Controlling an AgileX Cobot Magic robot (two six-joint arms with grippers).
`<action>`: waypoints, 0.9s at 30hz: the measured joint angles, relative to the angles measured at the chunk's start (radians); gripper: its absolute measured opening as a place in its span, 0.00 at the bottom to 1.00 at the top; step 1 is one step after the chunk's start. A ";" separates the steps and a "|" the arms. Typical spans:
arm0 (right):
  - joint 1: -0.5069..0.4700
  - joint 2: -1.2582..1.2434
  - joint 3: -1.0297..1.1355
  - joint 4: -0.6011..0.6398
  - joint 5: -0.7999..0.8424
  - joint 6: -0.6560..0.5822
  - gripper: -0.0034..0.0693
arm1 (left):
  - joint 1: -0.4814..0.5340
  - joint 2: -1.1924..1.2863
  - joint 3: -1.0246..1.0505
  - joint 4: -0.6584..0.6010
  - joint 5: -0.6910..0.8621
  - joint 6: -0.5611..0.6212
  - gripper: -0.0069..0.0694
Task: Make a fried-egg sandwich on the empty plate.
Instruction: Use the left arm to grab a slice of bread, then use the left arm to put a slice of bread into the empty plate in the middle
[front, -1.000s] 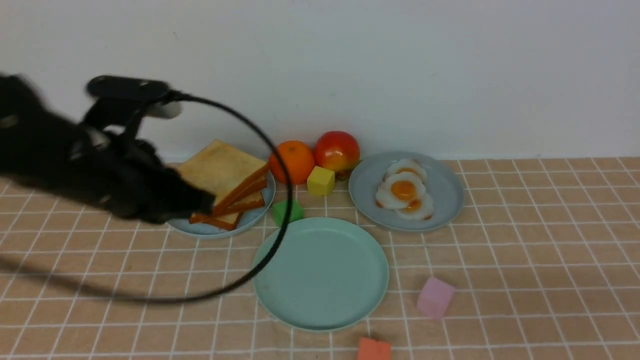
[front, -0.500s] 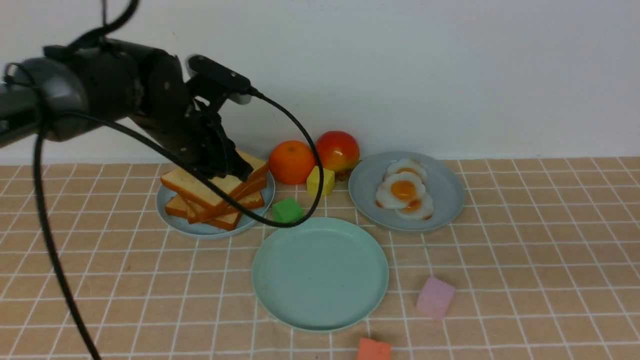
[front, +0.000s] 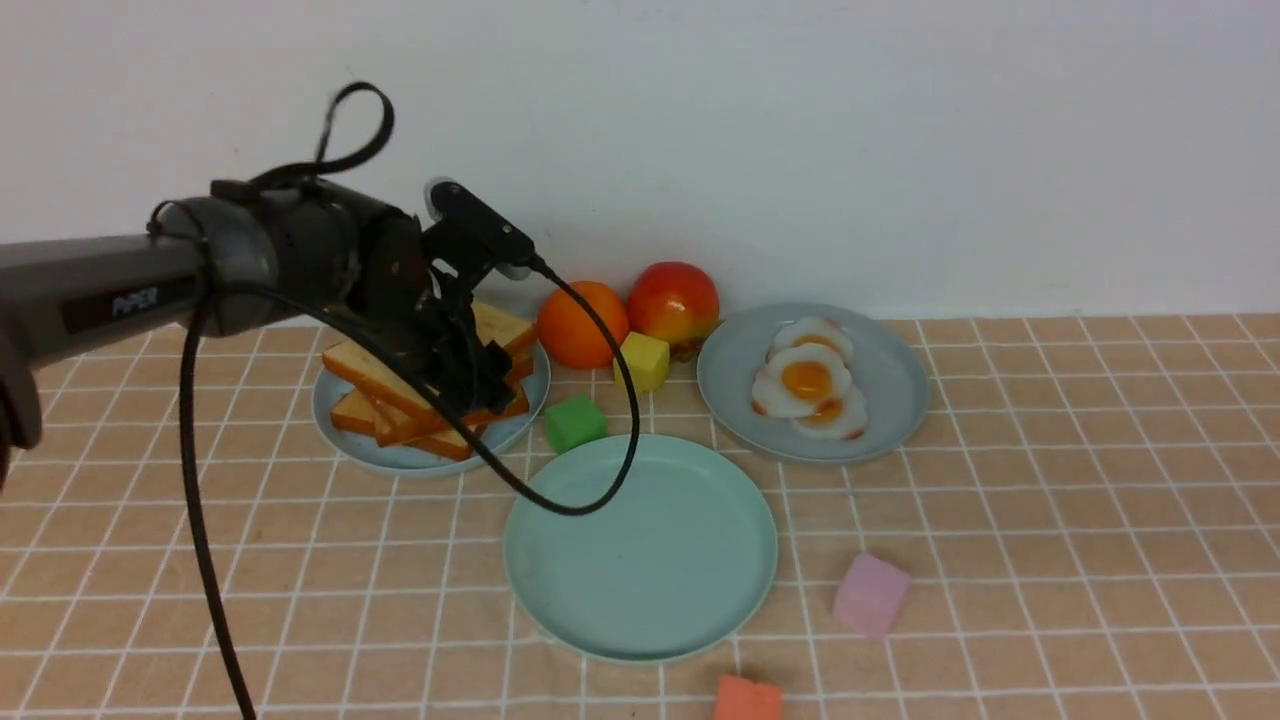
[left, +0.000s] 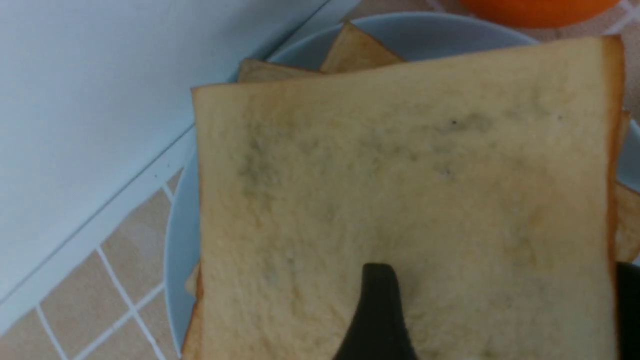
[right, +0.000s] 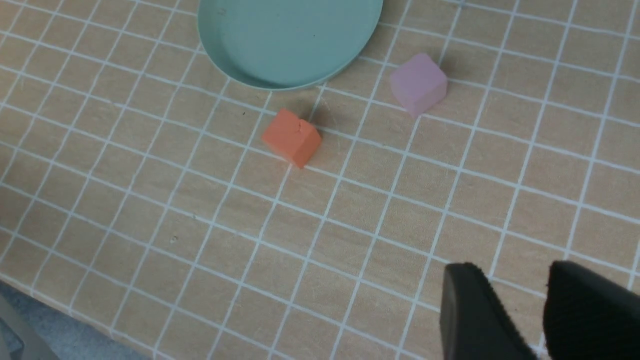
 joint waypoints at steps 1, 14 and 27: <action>0.000 0.000 0.000 0.000 0.000 0.000 0.38 | 0.000 0.000 0.000 0.001 0.000 0.000 0.76; 0.000 -0.001 0.000 0.000 0.027 0.001 0.38 | -0.018 -0.086 -0.003 -0.012 0.069 0.002 0.20; 0.000 -0.001 0.000 0.000 0.069 0.001 0.37 | -0.280 -0.342 0.111 -0.051 0.205 0.065 0.19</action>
